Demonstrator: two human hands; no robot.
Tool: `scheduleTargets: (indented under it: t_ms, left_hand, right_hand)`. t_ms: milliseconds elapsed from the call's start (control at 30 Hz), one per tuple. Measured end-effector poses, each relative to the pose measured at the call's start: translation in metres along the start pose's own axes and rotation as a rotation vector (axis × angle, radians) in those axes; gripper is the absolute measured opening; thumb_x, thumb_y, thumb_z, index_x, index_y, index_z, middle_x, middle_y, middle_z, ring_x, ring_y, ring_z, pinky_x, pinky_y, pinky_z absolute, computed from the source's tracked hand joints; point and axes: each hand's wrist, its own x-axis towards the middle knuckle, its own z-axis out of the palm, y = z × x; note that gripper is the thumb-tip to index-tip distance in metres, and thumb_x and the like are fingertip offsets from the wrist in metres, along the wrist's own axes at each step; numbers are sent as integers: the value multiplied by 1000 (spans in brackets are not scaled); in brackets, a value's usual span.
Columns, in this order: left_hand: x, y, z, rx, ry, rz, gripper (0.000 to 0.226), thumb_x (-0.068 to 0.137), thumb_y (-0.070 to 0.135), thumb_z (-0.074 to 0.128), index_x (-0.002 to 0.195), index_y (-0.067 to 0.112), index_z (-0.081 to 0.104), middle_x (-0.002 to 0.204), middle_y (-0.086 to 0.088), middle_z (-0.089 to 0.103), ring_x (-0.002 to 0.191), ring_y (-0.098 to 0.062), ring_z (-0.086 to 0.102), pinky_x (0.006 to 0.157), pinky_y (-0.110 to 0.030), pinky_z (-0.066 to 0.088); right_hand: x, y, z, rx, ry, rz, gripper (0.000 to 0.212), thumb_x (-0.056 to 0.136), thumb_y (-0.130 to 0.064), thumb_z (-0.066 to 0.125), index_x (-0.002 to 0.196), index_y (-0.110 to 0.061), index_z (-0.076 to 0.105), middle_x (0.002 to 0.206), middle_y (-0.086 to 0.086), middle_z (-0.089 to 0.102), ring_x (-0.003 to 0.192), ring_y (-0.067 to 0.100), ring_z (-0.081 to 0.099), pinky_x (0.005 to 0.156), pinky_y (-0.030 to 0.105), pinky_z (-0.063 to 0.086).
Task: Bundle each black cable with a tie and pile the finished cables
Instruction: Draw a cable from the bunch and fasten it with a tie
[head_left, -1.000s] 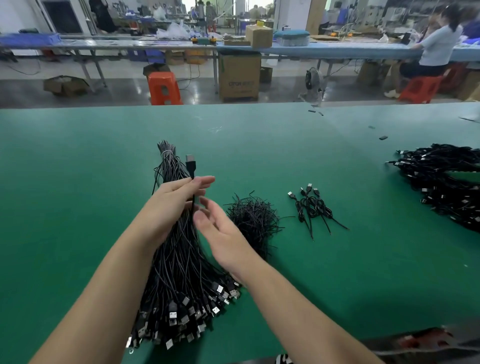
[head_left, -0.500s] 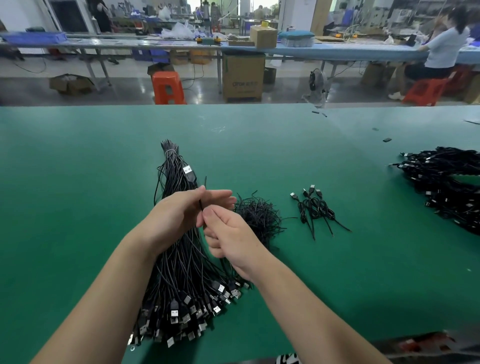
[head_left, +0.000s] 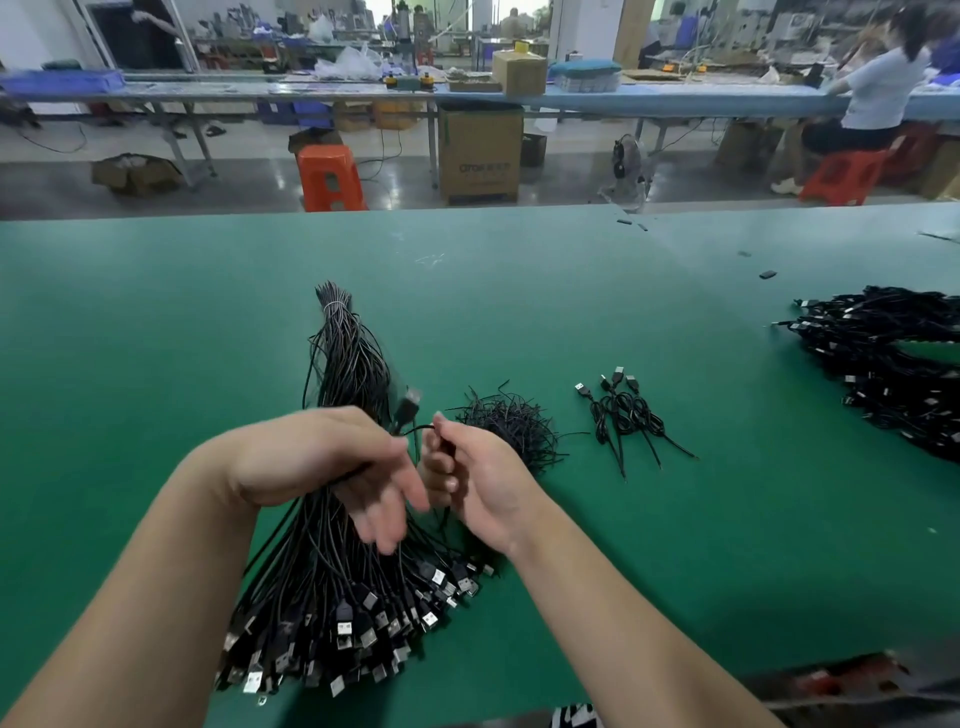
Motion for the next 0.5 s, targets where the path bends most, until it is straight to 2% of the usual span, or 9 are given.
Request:
scheduleTargets:
  t_ms: [33,100,167,233,333,433,500]
  left_hand:
    - [3,-3,1,95,57,-92,47,105,27,41,101,-8,72,89,-25,74,84,-37,73,78,-37,59]
    - [10,-12,1,289,191,-218,41,108,24,39,105,4,75,102,-10,77,103,-23,72,98,-34,53]
    - [17,-23,2,400,286,-203,37,107,29,42,114,12,74,116,3,74,114,-7,66,112,-33,42]
    - [21,-33,0,292,411,-56,34,105,34,43,116,21,73,122,9,71,120,-2,60,117,-35,35]
    - [29,-40,0,-30,497,163,43,99,40,43,125,17,67,127,4,69,126,-10,59,116,-38,36]
    - [43,-39,6,-125,750,300,43,100,43,38,125,19,63,125,3,70,123,-9,61,115,-37,39]
    - [52,-30,10,-441,833,414,44,108,35,30,119,8,63,117,-8,73,119,-19,65,110,-38,45]
  right_hand:
    - [1,-2,-1,-40,12,-20,32,104,-32,46,75,-20,52,60,-7,35,49,9,28,46,21,29]
    - [2,-5,-3,-121,10,-67,31,105,-28,45,77,-18,52,60,-7,36,49,9,28,46,21,28]
    - [2,-5,-1,-175,-2,-104,32,106,-25,44,76,-17,52,59,-6,36,49,9,28,45,20,27]
    - [1,-5,1,-179,-10,-116,33,107,-25,43,76,-17,52,58,-6,36,49,9,27,45,21,24]
    - [-1,-2,4,-172,-30,-121,33,108,-26,42,78,-17,52,58,-6,34,50,9,26,47,21,24]
    - [-2,3,7,-162,-79,-111,34,108,-26,41,77,-19,51,59,-5,34,51,10,27,48,21,27]
    - [-3,9,10,-153,-115,-94,35,108,-27,42,75,-20,52,60,-5,33,53,11,26,50,22,27]
